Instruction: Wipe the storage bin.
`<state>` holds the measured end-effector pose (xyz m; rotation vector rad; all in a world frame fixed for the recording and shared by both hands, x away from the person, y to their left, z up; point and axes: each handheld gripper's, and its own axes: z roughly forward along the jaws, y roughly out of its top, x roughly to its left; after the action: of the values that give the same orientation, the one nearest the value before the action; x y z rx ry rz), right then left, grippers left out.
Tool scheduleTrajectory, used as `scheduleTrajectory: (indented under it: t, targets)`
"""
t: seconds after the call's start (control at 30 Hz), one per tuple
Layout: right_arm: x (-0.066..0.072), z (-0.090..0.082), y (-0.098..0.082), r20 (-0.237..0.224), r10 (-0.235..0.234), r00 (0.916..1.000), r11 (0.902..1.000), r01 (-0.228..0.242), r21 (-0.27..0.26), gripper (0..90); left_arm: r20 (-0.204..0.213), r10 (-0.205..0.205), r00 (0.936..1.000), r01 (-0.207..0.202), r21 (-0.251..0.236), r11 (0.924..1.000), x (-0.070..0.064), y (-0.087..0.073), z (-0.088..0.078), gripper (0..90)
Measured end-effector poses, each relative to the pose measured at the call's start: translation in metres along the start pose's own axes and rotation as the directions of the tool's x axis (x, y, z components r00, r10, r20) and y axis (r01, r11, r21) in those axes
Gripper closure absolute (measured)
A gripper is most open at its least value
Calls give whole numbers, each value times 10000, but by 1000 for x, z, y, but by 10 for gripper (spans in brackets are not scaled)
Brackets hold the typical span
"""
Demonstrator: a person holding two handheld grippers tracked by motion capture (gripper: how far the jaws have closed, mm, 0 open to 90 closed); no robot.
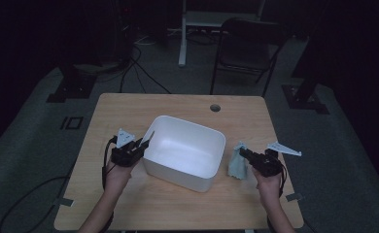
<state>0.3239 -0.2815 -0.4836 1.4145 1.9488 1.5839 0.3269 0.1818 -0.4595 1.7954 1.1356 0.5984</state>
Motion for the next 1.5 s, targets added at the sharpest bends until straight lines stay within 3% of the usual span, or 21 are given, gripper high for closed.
scheduleTrajectory:
  t: [0.2, 0.47, 0.9, 1.13, 1.33, 1.5]
  targets:
    - [-7, -8, -7, 110, 174, 9998, 9998, -174, -28, 847, 176, 127, 9998, -129, 101, 9999, -4, -4, -9, 723]
    - [-7, -11, -12, 108, 189, 9998, 9998, -189, 21, 846, 521, 415, 9978, -426, 206, 9989, -14, -11, -21, 608]
    - [-4, -14, -12, 73, 177, 9998, 9998, -177, -23, 845, 996, 842, 9915, -886, 409, 9952, -29, -21, -45, 554]
    - [-5, -16, -13, 87, 244, 9997, 9997, -243, -68, 845, 1100, 844, 9903, -894, 420, 9951, -38, -29, -56, 496]
    - [-6, -17, -13, 83, 329, 9994, 9994, -328, -98, 845, 1648, 541, 9848, -583, 208, 9981, -32, -34, -59, 450]
    - [-6, -18, -13, 89, 293, 9995, 9995, -292, -97, 844, 1670, 703, 9834, -723, 59, 9974, -26, -25, -63, 437]
